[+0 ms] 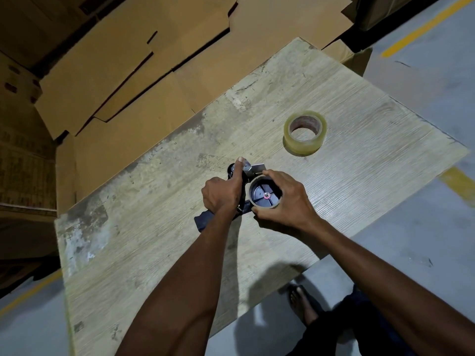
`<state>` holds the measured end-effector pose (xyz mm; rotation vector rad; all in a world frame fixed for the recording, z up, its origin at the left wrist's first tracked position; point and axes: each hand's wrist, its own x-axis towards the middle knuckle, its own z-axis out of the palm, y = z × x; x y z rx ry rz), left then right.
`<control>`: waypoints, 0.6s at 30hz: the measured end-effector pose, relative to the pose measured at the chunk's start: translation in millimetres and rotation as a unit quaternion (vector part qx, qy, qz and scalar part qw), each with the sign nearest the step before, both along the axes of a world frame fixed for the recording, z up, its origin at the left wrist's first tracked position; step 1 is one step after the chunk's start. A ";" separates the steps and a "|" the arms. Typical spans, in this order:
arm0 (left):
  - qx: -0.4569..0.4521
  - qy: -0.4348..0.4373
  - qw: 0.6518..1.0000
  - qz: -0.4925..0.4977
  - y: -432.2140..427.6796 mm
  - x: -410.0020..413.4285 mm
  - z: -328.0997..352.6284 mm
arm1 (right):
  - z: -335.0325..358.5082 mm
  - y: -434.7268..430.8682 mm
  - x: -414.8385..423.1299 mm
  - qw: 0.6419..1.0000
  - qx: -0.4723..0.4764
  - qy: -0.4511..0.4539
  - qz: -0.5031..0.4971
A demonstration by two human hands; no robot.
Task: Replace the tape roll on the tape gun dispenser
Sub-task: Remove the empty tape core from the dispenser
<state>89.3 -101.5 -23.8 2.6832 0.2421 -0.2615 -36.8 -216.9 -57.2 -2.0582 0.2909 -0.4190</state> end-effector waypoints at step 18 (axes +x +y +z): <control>-0.038 0.004 0.999 0.033 -0.6 1.7 -3.7 | -3.3 -10.5 8.7 0.997 0.065 -0.009 0.028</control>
